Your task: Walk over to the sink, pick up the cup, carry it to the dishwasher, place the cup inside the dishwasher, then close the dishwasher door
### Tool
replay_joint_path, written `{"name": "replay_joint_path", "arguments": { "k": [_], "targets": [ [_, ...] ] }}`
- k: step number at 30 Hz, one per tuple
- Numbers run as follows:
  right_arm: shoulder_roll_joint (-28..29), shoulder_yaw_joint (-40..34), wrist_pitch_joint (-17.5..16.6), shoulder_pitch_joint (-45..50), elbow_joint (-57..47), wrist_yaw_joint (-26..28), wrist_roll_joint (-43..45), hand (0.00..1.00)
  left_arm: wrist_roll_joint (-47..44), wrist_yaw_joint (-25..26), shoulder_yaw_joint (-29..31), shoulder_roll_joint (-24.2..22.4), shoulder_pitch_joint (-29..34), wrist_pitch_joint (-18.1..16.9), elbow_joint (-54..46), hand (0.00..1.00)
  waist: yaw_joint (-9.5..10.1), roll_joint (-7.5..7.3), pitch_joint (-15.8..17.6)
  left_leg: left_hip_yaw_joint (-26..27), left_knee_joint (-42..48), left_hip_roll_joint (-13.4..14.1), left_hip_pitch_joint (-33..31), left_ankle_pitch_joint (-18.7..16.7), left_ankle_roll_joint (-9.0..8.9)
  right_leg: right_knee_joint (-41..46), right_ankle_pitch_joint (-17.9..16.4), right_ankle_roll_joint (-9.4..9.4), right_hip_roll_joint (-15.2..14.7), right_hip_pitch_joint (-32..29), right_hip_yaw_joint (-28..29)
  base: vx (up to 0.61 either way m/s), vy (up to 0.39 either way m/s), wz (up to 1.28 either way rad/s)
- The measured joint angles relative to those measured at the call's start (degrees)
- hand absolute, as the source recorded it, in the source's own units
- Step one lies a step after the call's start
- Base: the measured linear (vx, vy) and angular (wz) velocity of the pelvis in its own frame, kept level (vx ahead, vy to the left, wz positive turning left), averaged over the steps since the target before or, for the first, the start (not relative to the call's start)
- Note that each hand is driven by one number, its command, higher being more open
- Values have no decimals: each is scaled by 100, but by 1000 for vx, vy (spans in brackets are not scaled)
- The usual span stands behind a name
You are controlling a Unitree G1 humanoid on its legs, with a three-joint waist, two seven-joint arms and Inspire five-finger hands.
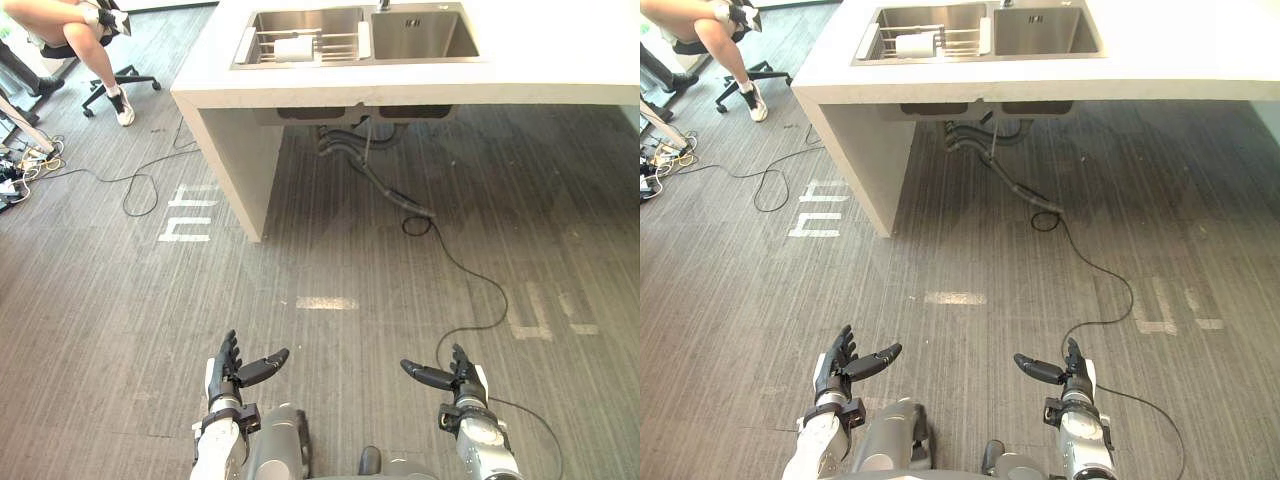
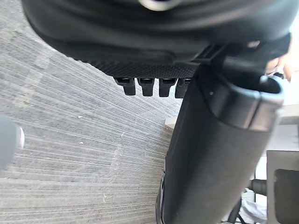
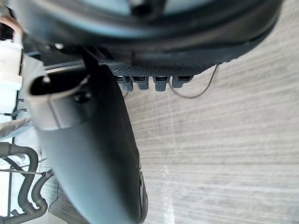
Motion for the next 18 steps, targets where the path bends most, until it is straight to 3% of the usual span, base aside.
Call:
{"name": "replay_joint_path", "arguments": {
  "k": [1,2,3,4,5,8,10,11,13,15,18],
  "targets": [
    [5,-76,0,-40,24,-7,1,100,0,0,0,-40,1,-1,-1,100,25,4,1,-80,-610,-132,8,274,-10,-30,-39,59,-22,46,37,530,163,-24],
    [-19,-144,-5,-117,111,-51,0,100,1,3,-1,-84,6,-1,-1,100,104,142,-18,-253,-1649,-212,98,789,-27,-76,-184,181,22,185,146,459,180,-45],
    [-38,-148,-5,-159,231,-64,0,100,0,9,4,-82,29,-1,15,100,168,212,-6,-311,-1899,-137,140,1281,23,-77,-343,317,100,333,282,562,242,-56],
    [19,-120,4,-217,367,-64,1,100,-4,18,13,-25,35,11,59,100,191,154,-33,-302,-1673,-200,175,1830,416,-45,-553,352,26,489,374,567,249,-38],
    [83,-45,3,-187,357,-61,-7,100,-5,21,23,30,48,12,59,100,182,-65,-56,-200,-1355,-407,75,1535,623,141,-740,371,-221,477,430,572,238,-18],
    [94,-52,26,-146,386,-37,-17,100,-15,7,-61,-21,72,31,59,100,190,-127,-65,-9,-1085,-591,200,1030,757,1443,-892,490,-549,7,806,419,181,-18],
    [155,-47,41,6,382,45,-33,100,-99,-11,-115,1,190,35,27,100,141,-148,-61,96,-1157,-808,873,614,889,3896,-608,1082,-873,-769,1171,511,218,-26],
    [170,-39,43,41,383,62,-46,100,-114,-9,-110,23,204,35,17,100,120,-148,-61,92,-1171,-834,1047,519,897,4459,-609,1078,-910,-973,1210,512,181,-7],
    [208,128,56,115,378,116,-69,100,-212,22,-94,149,275,30,-120,100,19,-147,-65,21,-1331,-847,1732,315,953,5640,-782,769,-1087,-1678,827,578,146,3],
    [227,208,53,101,336,141,-82,100,-224,57,-64,215,278,2,-275,100,-90,-146,-65,-162,-1577,-821,2119,272,940,5550,-983,440,-1155,-2194,437,427,52,35],
    [248,212,54,77,378,148,-126,100,-224,60,-26,204,189,-35,-388,100,-167,-133,-52,-471,-1742,-665,2538,180,781,4385,-1001,495,-1016,-2652,148,408,-68,47]
  ]
}}
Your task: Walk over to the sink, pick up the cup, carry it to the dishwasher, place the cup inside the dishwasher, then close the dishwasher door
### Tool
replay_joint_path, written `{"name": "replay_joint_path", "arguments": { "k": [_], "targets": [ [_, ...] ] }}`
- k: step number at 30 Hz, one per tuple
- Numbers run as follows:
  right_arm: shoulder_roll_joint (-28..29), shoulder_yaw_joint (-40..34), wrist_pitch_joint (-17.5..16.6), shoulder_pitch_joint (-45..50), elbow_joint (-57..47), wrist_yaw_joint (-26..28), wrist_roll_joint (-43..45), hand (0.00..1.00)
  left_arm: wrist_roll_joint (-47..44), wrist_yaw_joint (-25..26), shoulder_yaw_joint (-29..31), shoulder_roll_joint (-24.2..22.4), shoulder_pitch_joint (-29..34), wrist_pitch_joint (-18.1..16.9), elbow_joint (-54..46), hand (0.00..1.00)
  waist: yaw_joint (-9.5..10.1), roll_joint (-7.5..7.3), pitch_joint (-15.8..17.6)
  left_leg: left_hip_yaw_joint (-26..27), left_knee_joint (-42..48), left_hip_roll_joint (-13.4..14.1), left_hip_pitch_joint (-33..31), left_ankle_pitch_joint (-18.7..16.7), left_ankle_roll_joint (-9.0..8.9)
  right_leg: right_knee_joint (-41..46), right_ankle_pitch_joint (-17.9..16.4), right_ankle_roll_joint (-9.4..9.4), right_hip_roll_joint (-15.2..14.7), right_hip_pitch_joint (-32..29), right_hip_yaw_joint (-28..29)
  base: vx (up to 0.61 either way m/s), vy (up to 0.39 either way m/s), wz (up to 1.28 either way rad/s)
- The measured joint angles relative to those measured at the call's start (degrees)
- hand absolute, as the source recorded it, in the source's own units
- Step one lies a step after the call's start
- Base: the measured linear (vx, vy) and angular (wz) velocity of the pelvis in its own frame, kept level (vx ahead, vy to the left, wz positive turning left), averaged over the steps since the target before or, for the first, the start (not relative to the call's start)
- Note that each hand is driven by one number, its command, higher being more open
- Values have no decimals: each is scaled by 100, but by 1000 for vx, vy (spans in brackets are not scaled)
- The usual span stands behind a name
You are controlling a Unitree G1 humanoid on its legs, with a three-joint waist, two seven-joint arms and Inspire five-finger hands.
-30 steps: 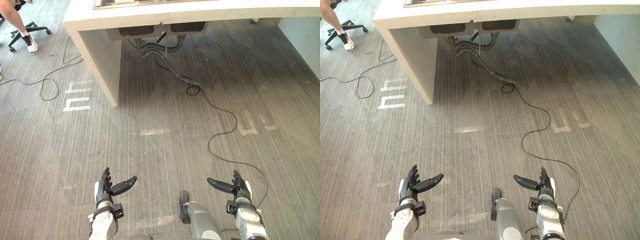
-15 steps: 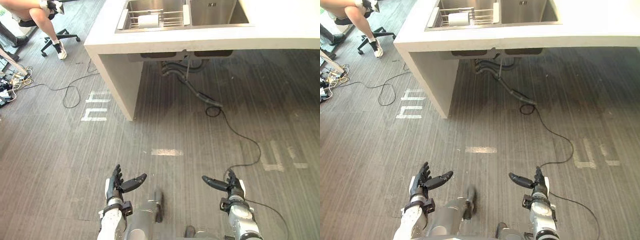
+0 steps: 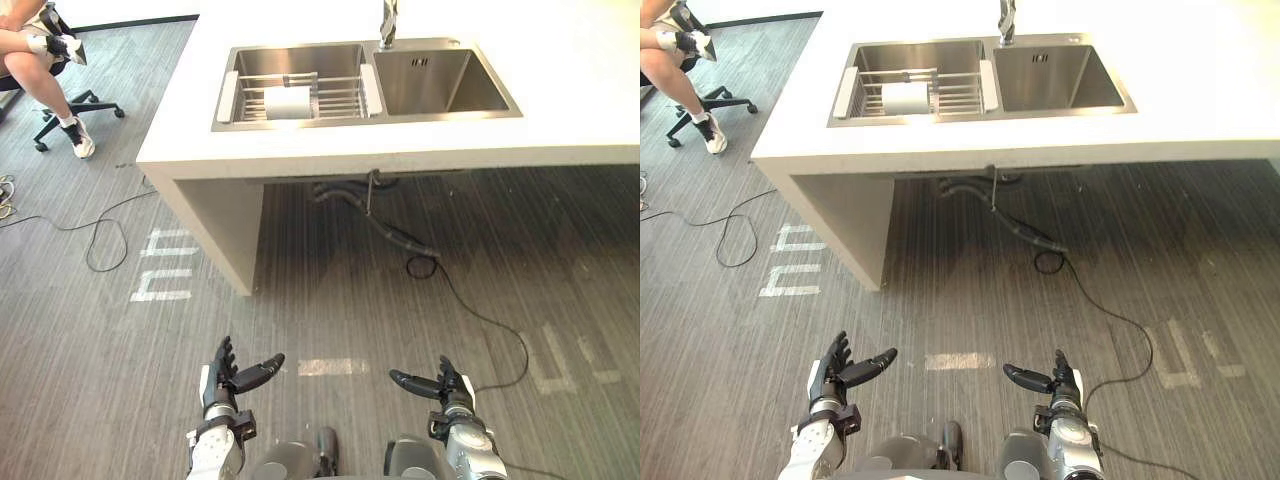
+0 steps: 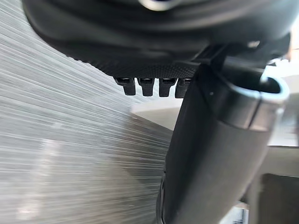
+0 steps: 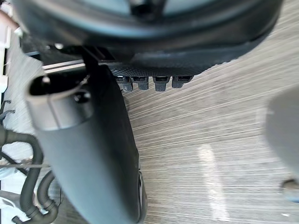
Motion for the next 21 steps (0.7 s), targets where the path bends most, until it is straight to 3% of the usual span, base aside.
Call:
{"name": "replay_joint_path", "arguments": {
  "k": [2,3,4,5,6,8,11,12,13,14,17,19,20,21],
  "targets": [
    [7,-2,0,28,53,-3,3,100,4,17,18,-19,-39,-5,-4,100,-14,-13,-7,-215,-19,144,243,-128,-212,-1322,264,71,252,-20,-22,429,-165,63],
    [21,-2,-1,74,55,-7,3,100,7,35,42,4,-35,-10,-11,100,-34,-147,-72,-388,-32,121,362,-277,-423,-2357,984,-5,347,-9,94,336,-167,68],
    [25,-2,-6,104,55,-8,4,100,9,49,46,23,-38,-9,-11,100,-55,-223,-76,-474,-29,87,426,-340,-463,-2438,1539,-84,344,-8,198,508,-286,81],
    [-75,-18,-6,139,100,-8,7,100,14,83,51,-92,-47,22,15,100,-59,-93,-121,-678,-20,223,494,-483,-517,-2189,1535,-150,379,-23,116,404,-278,53],
    [-87,-61,-4,126,70,-19,12,100,17,127,66,-156,-16,25,-84,100,-13,-4,-159,-740,37,341,466,-535,-606,-2101,1289,-187,440,-30,13,448,-340,50],
    [-49,-66,-4,102,58,-24,18,100,47,155,86,-224,9,79,-306,100,-28,31,-152,-817,384,441,359,-574,-675,-2012,1003,-230,456,88,-180,369,-301,53],
    [109,62,-1,438,-284,-83,63,100,417,249,88,-531,417,164,-1672,100,62,105,-115,-583,3079,798,-529,-475,-1006,-2379,757,-394,692,956,-575,309,-224,44],
    [172,184,-3,572,-568,-105,114,100,599,344,85,-579,537,158,-2306,100,162,165,-139,-306,4109,1136,-985,-496,-994,-2541,696,-483,870,1262,-640,366,-194,-1],
    [203,224,-22,647,-850,-114,117,100,753,420,97,-566,533,151,-2816,100,240,189,-142,-70,4606,1418,-1329,-580,-869,-2735,677,-511,981,1517,-656,302,-148,-2],
    [210,236,-51,654,-944,-111,118,100,813,461,107,-560,527,143,-3046,100,257,199,-149,18,4691,1512,-1486,-625,-814,-2835,676,-512,1001,1619,-660,278,-119,1],
    [215,150,-127,595,-1067,-131,130,100,1104,683,119,-559,448,-61,-3911,100,323,251,-183,213,4066,1529,-1967,-851,-829,-3256,686,-440,956,2043,-660,261,-20,4],
    [128,60,-123,579,-1015,-149,132,100,1250,861,147,-570,362,-204,-4207,100,353,293,-212,224,2616,1155,-1994,-813,-890,-3468,693,-359,777,2286,-663,299,116,7],
    [112,41,-123,558,-979,-147,130,100,1258,905,151,-572,342,-204,-4278,100,354,320,-229,185,2191,1038,-1988,-692,-898,-3493,687,-321,718,2319,-651,365,211,0],
    [72,20,-120,498,-856,-146,130,100,1270,993,148,-583,317,-206,-4451,100,363,361,-256,77,1198,820,-1931,-199,-899,-3509,624,-191,637,2355,-585,295,202,-19]
  ]
}}
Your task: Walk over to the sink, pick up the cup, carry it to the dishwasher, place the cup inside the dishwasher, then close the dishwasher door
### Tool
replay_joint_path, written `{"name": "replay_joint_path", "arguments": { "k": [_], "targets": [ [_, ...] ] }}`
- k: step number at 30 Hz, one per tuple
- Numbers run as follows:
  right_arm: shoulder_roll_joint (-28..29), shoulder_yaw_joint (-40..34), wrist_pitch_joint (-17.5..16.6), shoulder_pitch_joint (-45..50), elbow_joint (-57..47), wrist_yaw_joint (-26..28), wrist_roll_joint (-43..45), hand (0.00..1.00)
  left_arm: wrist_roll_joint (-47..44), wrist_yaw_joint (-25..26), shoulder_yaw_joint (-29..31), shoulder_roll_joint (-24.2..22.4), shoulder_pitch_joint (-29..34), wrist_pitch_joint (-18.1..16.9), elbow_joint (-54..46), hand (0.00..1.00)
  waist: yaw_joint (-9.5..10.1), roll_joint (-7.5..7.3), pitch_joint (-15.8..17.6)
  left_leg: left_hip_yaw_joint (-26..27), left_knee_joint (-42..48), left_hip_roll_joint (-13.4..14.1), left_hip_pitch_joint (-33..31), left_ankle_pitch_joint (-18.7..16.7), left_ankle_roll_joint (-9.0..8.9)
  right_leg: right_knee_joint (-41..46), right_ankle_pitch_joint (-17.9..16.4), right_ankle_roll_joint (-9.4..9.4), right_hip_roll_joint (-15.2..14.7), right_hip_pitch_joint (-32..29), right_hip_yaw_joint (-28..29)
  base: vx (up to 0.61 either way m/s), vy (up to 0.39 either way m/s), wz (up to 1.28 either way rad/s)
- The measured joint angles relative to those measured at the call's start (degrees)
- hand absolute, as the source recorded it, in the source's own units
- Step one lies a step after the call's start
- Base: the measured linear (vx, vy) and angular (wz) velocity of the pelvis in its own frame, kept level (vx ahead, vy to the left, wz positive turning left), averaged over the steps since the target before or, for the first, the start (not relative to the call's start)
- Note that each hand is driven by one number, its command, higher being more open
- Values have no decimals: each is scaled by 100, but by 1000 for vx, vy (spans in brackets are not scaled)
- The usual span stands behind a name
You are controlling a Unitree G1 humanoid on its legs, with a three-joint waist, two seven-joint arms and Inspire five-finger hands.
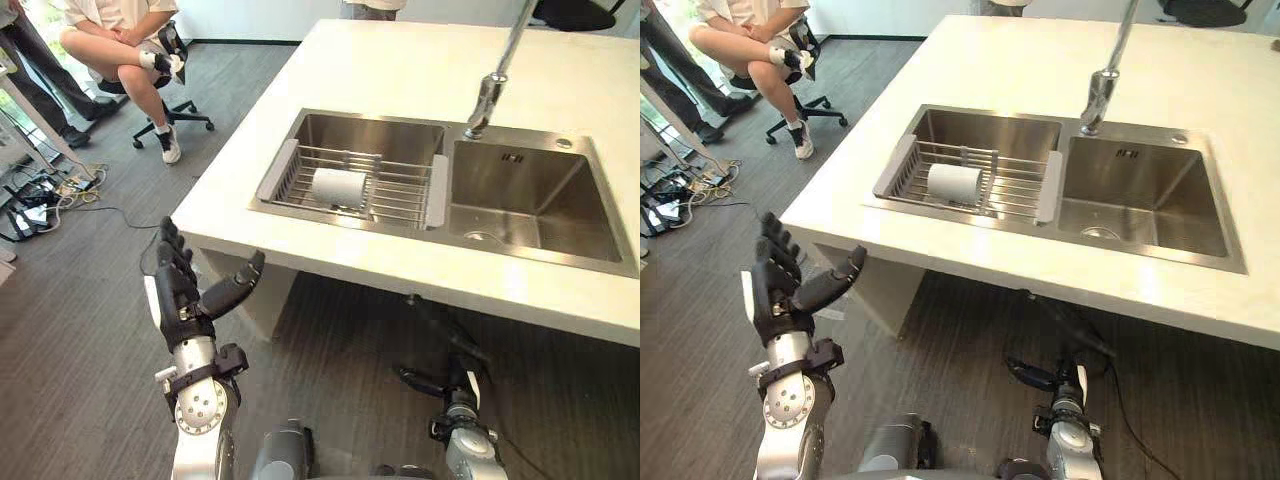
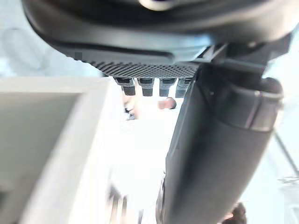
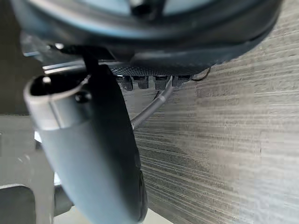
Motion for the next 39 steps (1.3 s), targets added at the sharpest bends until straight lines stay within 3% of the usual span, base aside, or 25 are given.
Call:
{"name": "replay_joint_path", "arguments": {
  "k": [1,2,5,8,9,11,13,14,17,18,19,20,22,25,31,39],
  "targets": [
    [-8,4,19,-23,85,11,0,100,27,65,2,-8,0,-10,-150,100,67,48,-30,-70,-444,-56,167,919,59,7,-84,159,-4,38,143,304,207,-28],
    [37,10,41,-87,256,11,-1,100,103,154,-7,50,-81,-56,-175,100,112,-70,-25,50,-531,-168,312,1007,329,-42,-142,219,-104,99,280,300,186,-25],
    [245,245,63,-67,298,102,-18,100,150,307,-72,161,-185,-59,-680,100,156,-261,-84,225,-322,-293,318,700,511,-323,-49,267,-239,207,812,243,143,-18],
    [351,400,63,-66,257,197,-25,100,267,254,-575,322,-127,-132,-1291,100,235,-285,-109,470,-5,-235,411,242,536,-130,-37,392,-299,221,1104,208,129,-58],
    [377,409,67,-31,264,231,-29,100,364,187,-872,384,-126,-211,-1456,100,258,-278,-122,626,-19,-184,564,49,494,551,-139,554,-329,-28,1229,137,104,-69],
    [421,506,70,144,263,297,-97,100,442,11,-1311,555,-133,-329,-1569,100,108,-404,-193,791,-129,-271,981,-134,550,2944,-183,808,-641,-1033,1421,168,105,-45],
    [482,550,118,337,333,341,-128,100,458,-39,-1453,700,-129,-334,-1553,100,-73,-492,-255,796,-130,-298,1311,-265,616,3985,-231,724,-740,-1527,1457,204,42,-2],
    [488,596,120,379,377,345,-128,100,485,-41,-1463,706,-130,-335,-1545,100,-117,-481,-264,798,-135,-281,1385,-301,611,4083,-263,669,-747,-1644,1420,248,-1,1],
    [520,607,133,334,516,390,-137,100,649,-4,-1454,689,-195,-379,-1372,100,-210,-538,-315,777,-275,-144,1616,-349,506,3516,-442,324,-662,-2110,1069,271,-105,6],
    [521,606,119,289,637,390,-157,100,648,8,-1438,697,-200,-379,-1241,100,-212,-549,-324,741,-306,-96,1674,-353,428,2752,-392,269,-518,-2132,948,304,-188,13],
    [553,607,105,274,799,392,-204,100,645,-2,-1405,738,-196,-361,-1134,100,-205,-734,-414,698,-291,-183,1675,-365,377,1761,203,211,-439,-2037,983,262,-181,13],
    [550,604,111,254,896,399,-234,100,648,-9,-1370,705,-204,-361,-1016,100,-209,-680,-436,647,-285,-180,1706,-406,309,1715,149,276,-418,-1977,972,253,-165,2],
    [368,589,105,128,1116,413,-251,100,644,-69,-1361,491,-196,-281,-731,100,-185,-343,-517,500,-410,114,1855,-312,134,1141,281,154,-114,-1565,861,229,-148,-9],
    [326,554,91,131,1300,437,-250,100,645,-269,-1396,541,-267,-283,-712,100,-194,-282,-659,369,-762,222,2077,-44,27,569,400,52,92,-1184,744,199,-132,4],
    [251,359,93,133,1481,458,-245,100,647,-444,-1465,640,-589,-283,-389,100,-186,-280,-680,91,-1011,142,2218,377,-39,-374,740,40,126,-610,639,110,-52,9],
    [184,145,92,168,1624,489,-235,100,927,-603,-1571,1070,-917,-133,632,100,-211,-250,-809,-104,-1261,28,2439,403,-62,-1176,1150,164,98,-122,553,37,46,5]
  ]
}}
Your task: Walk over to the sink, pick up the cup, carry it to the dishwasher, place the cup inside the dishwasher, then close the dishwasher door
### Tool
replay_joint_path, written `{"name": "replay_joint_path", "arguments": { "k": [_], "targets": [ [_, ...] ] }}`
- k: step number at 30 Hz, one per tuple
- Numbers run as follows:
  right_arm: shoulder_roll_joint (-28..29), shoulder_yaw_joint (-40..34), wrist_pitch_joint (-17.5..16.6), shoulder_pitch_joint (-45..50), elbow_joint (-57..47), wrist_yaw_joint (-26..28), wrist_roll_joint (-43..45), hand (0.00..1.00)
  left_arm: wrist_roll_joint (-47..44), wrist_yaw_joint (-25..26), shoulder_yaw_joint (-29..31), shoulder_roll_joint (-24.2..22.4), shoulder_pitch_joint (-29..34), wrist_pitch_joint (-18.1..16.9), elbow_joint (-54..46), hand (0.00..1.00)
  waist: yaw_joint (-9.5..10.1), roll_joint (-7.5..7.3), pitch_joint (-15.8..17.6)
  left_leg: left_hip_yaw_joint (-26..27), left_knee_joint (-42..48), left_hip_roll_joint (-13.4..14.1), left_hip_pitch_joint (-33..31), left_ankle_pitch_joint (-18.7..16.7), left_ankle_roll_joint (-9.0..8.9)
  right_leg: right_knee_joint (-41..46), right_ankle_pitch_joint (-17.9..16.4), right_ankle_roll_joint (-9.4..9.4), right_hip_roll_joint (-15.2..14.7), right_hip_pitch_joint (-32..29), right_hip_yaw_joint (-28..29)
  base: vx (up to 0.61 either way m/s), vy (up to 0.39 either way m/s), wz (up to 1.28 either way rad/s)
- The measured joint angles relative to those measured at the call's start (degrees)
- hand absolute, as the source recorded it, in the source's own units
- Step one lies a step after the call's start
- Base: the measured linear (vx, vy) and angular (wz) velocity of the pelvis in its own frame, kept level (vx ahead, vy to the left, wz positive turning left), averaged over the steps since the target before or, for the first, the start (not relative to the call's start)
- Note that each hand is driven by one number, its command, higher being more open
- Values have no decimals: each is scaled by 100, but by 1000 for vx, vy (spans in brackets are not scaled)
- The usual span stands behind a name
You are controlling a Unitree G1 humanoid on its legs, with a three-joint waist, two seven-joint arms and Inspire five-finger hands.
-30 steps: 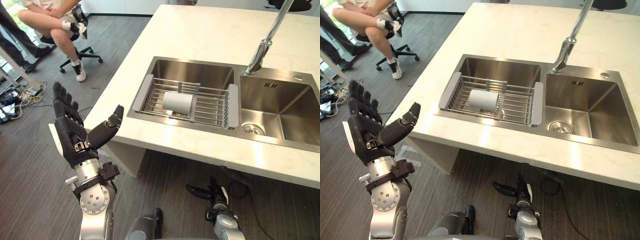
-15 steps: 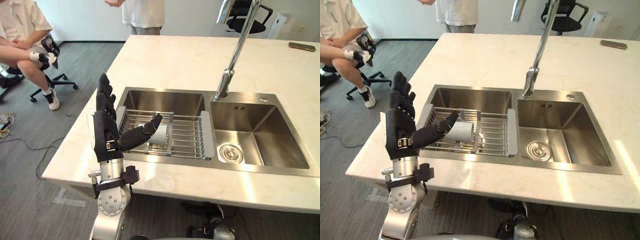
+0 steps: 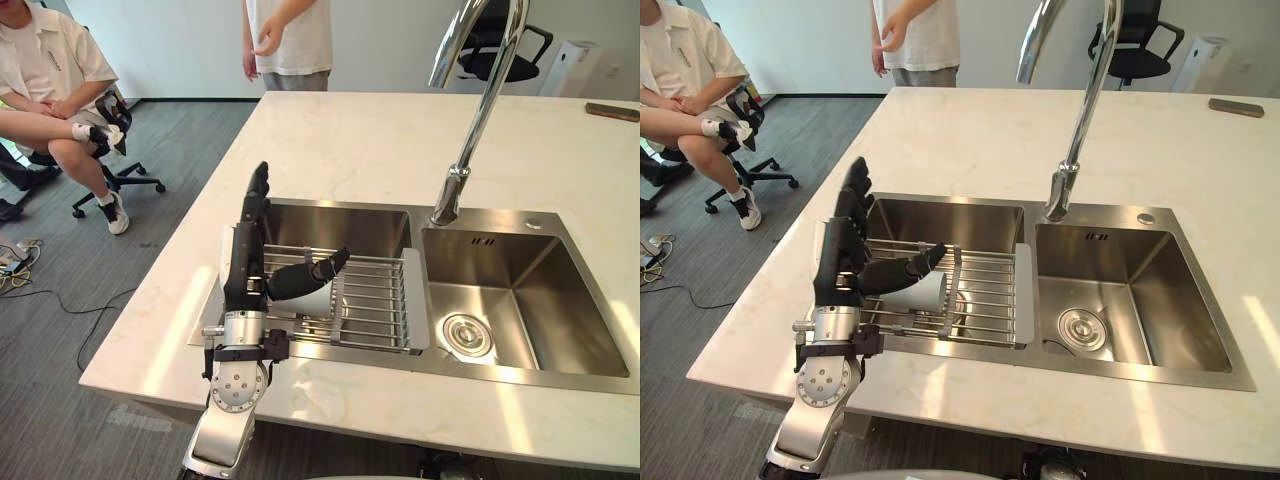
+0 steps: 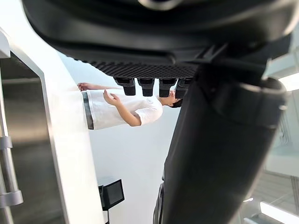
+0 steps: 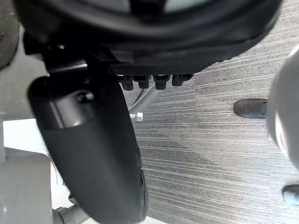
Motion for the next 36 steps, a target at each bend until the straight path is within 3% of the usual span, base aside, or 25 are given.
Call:
{"name": "replay_joint_path", "arguments": {
  "k": [6,14,20,36],
  "targets": [
    [-10,-2,0,-3,4,64,0,100,416,-116,2,398,-145,176,485,100,-25,-2,2,-31,-98,-139,-30,-14,22,-376,349,97,-83,46,52,-45,62,-4],
    [-30,3,-2,-55,-7,119,-3,100,735,-149,18,655,-334,211,668,100,-135,-7,26,-125,-410,-121,-129,-255,352,-467,711,153,-14,-200,34,-128,30,3],
    [-64,16,-1,-17,-31,168,-2,100,908,-166,92,915,-436,289,722,100,-184,-55,41,-12,-438,-194,-144,-216,314,-470,790,136,-98,-256,151,-123,2,-10],
    [-138,3,1,-47,-22,324,-5,100,1265,-406,230,1687,-1570,407,1158,100,-369,-111,176,-144,-650,-143,-198,-78,268,-468,767,106,-6,-416,49,36,-10,1]
  ]
}}
